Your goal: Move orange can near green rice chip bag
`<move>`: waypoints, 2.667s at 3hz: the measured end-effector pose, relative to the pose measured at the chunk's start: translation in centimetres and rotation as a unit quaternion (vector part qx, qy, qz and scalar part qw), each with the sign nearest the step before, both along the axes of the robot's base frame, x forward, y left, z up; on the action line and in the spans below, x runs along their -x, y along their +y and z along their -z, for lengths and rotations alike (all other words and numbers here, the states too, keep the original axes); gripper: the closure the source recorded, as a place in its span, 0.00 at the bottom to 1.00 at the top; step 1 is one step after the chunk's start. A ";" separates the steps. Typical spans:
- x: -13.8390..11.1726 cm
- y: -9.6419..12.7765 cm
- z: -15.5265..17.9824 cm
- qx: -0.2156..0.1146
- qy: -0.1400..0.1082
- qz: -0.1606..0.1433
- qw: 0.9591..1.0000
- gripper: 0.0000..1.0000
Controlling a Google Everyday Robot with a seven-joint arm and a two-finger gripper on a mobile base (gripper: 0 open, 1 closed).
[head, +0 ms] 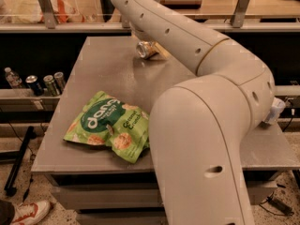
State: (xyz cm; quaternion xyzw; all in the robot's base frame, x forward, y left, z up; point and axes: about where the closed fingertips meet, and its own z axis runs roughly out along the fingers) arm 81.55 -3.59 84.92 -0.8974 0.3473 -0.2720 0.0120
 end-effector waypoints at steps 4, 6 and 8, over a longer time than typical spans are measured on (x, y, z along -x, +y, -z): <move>0.5 -1.2 -0.8 -0.011 -0.005 0.014 1.000 1.00; 1.1 -2.4 -4.6 -0.033 -0.046 0.013 0.998 1.00; 3.4 -2.3 -7.6 -0.105 -0.055 -0.031 0.992 1.00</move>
Offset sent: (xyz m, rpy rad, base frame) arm -0.0058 -0.0113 0.0096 0.0193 -0.0041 -0.0305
